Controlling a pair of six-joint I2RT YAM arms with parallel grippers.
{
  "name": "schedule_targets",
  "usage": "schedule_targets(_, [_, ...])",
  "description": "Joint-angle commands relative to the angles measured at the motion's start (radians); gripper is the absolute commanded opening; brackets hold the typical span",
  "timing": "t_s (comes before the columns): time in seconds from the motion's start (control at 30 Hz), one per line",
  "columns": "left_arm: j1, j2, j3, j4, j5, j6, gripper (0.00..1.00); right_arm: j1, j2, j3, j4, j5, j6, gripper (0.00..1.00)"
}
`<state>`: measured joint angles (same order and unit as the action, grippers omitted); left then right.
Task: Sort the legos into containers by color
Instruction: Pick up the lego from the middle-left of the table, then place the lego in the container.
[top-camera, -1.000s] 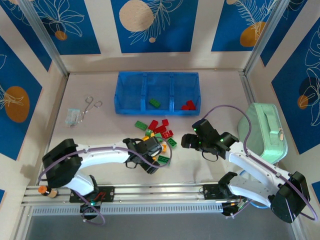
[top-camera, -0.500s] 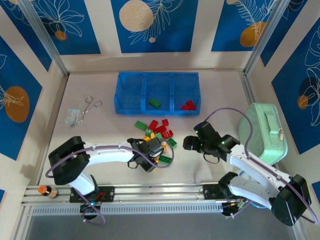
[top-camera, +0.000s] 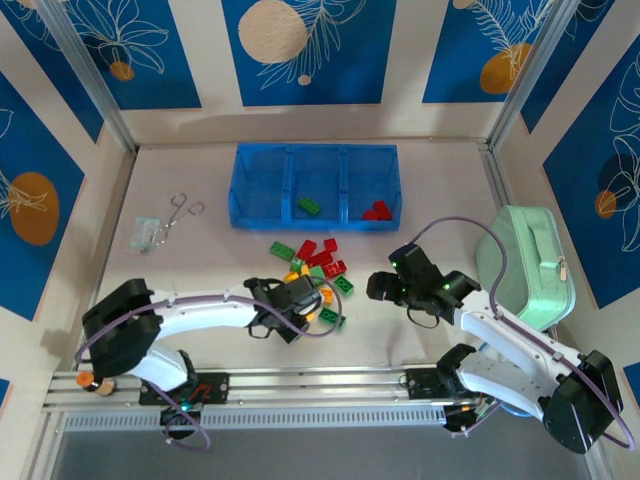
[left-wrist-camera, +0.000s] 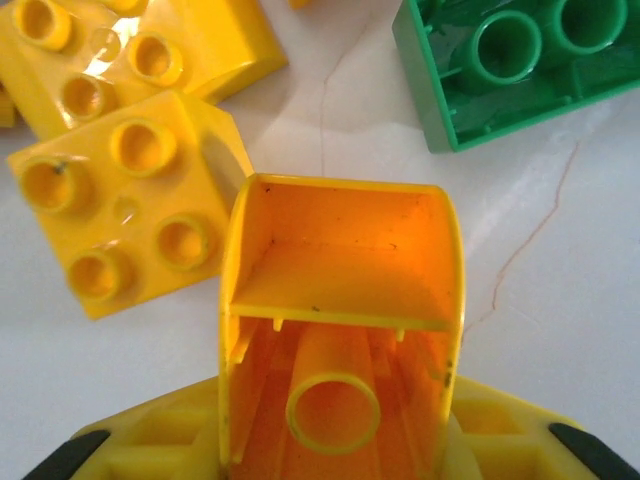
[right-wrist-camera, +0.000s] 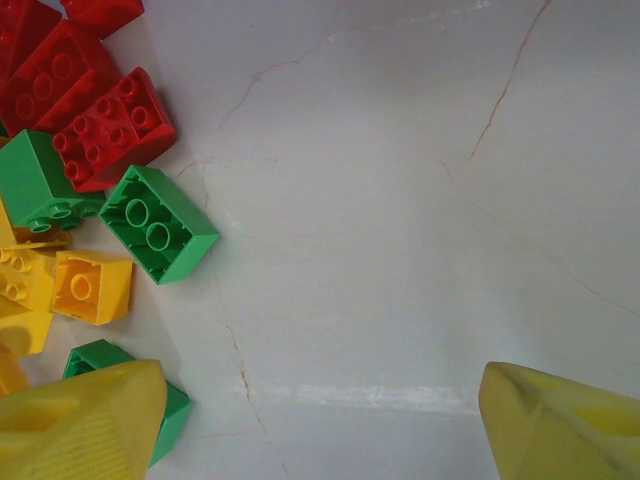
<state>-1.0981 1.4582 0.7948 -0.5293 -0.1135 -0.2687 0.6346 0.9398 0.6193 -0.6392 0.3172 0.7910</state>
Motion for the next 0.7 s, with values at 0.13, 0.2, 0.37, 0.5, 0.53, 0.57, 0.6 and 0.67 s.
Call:
schedule_targets(0.13, [0.018, -0.194, -0.061, -0.013, 0.009, -0.063, 0.27, -0.012, -0.009, -0.023, 0.02, -0.002, 0.013, 0.82])
schedule_targets(0.2, [0.052, -0.239, -0.06, -0.021, 0.025, -0.067, 0.27, -0.015, -0.003, -0.022, 0.028, -0.01, 0.011, 0.82])
schedule_targets(0.37, [0.21, -0.337, -0.034, -0.017, 0.091, -0.06, 0.27, -0.015, 0.013, -0.007, 0.032, -0.016, 0.005, 0.82])
schedule_targets(0.5, [0.419, -0.349, 0.005, 0.056, 0.19, -0.099, 0.27, -0.012, 0.014, -0.012, 0.044, -0.032, 0.012, 0.82])
schedule_targets(0.53, [0.462, -0.337, 0.018, 0.085, 0.207, -0.109, 0.27, -0.01, 0.016, -0.012, 0.045, -0.035, 0.013, 0.82])
schedule_targets(0.57, [0.495, -0.321, 0.03, 0.107, 0.216, -0.115, 0.27, -0.009, 0.016, -0.014, 0.045, -0.038, 0.013, 0.82])
schedule_targets(0.6, [0.53, -0.295, 0.05, 0.126, 0.219, -0.121, 0.27, -0.006, 0.016, -0.012, 0.042, -0.039, 0.011, 0.82])
schedule_targets(0.67, [0.583, -0.229, 0.097, 0.148, 0.227, -0.125, 0.27, -0.004, 0.016, -0.011, 0.034, -0.039, 0.011, 0.82])
